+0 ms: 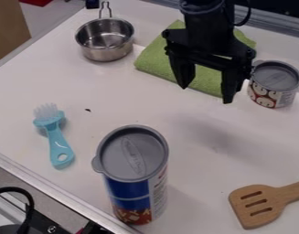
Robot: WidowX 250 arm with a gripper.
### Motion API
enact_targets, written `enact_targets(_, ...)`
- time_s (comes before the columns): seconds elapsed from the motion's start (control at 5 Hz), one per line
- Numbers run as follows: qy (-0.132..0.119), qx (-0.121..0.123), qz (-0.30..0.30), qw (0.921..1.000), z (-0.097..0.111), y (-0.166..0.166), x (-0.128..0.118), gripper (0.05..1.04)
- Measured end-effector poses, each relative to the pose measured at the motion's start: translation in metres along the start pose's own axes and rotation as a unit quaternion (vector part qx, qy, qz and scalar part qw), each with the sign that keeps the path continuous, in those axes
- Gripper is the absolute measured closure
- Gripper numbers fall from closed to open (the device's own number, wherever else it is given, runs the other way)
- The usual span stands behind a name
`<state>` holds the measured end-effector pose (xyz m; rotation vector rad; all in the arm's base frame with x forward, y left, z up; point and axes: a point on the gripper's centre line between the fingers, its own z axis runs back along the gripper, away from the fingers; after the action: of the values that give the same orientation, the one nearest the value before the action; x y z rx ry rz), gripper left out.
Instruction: Move the tiny can next to the larger can at the bottom of the table
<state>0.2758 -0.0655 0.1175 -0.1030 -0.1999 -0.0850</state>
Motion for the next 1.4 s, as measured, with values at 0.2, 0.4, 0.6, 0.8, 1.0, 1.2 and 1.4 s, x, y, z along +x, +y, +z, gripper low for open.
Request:
enact_targets(0.2, 0.016, 0.002, 0.003, 0.9999, -0.007, 0.001, -0.004, 0.085)
enact_targets(0.4, 0.045, 0.008, 0.001, 0.999, -0.02, -0.001, 0.02, 0.085)
enact_targets(0.6, 0.027, 0.013, -0.03, 0.9991, -0.019, -0.009, 0.052, 0.085)
enact_targets(0.8, 0.005, 0.001, -0.058, 0.9983, -0.011, -0.021, 0.077, 0.085)
enact_targets(1.0, -0.015, -0.004, -0.067, 0.9976, -0.012, -0.035, 0.102, 0.085)
enact_targets(1.2, -0.046, -0.008, -0.083, 0.9955, -0.018, -0.044, 0.119, 0.085)
enact_targets(1.4, -0.061, -0.006, -0.102, 0.9929, -0.03, -0.049, 0.131, 0.085)
